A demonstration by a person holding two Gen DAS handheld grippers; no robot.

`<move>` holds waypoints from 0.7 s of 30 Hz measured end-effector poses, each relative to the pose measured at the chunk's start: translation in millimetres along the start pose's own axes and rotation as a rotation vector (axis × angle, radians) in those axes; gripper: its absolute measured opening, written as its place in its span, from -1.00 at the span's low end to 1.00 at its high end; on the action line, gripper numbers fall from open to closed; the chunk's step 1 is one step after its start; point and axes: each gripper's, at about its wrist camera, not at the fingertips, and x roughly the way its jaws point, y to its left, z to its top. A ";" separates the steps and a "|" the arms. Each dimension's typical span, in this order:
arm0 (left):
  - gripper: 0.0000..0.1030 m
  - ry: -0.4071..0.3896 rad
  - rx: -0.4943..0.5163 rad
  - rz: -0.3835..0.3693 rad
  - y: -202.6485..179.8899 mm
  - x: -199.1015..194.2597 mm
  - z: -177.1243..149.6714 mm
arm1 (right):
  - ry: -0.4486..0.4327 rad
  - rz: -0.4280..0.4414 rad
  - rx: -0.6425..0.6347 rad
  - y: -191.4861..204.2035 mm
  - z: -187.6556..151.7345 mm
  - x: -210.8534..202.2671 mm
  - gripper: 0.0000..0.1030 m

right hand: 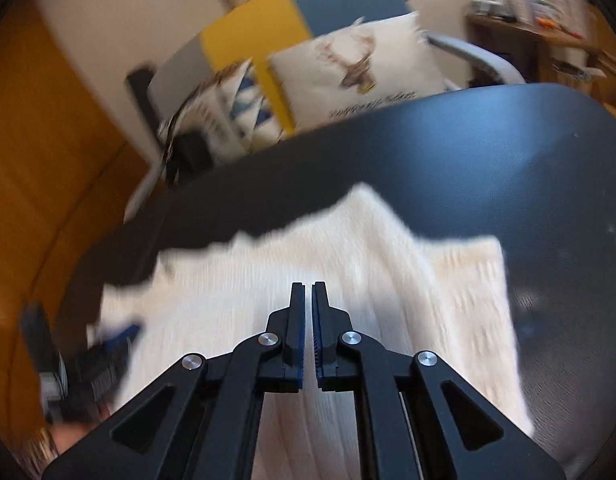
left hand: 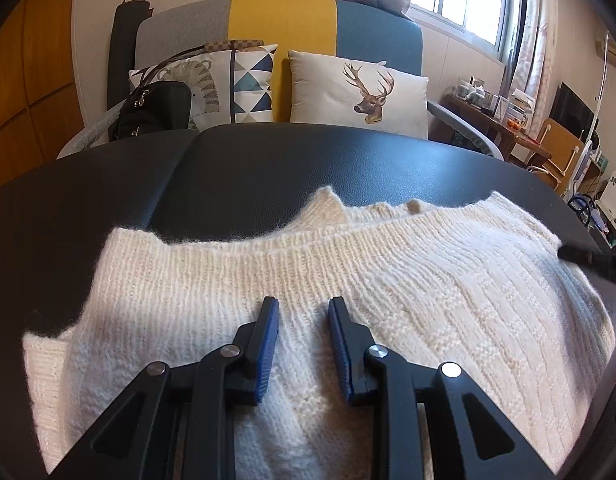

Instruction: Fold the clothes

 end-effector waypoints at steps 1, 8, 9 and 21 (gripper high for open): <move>-0.50 0.001 0.001 -0.001 -0.1 0.0 0.2 | 0.011 -0.062 -0.027 -3.5 -4.5 2.9 -0.92; -0.49 0.009 0.035 0.008 -3.6 3.5 3.9 | -0.028 -0.102 0.108 -59.8 -13.1 3.6 -1.00; -0.49 0.009 0.049 0.015 -5.7 4.8 4.8 | -0.032 -0.103 0.103 -60.2 -14.0 4.3 -1.00; -0.48 0.006 0.114 0.020 -13.4 11.0 10.0 | -0.014 0.013 0.081 -22.2 -3.9 3.5 -0.90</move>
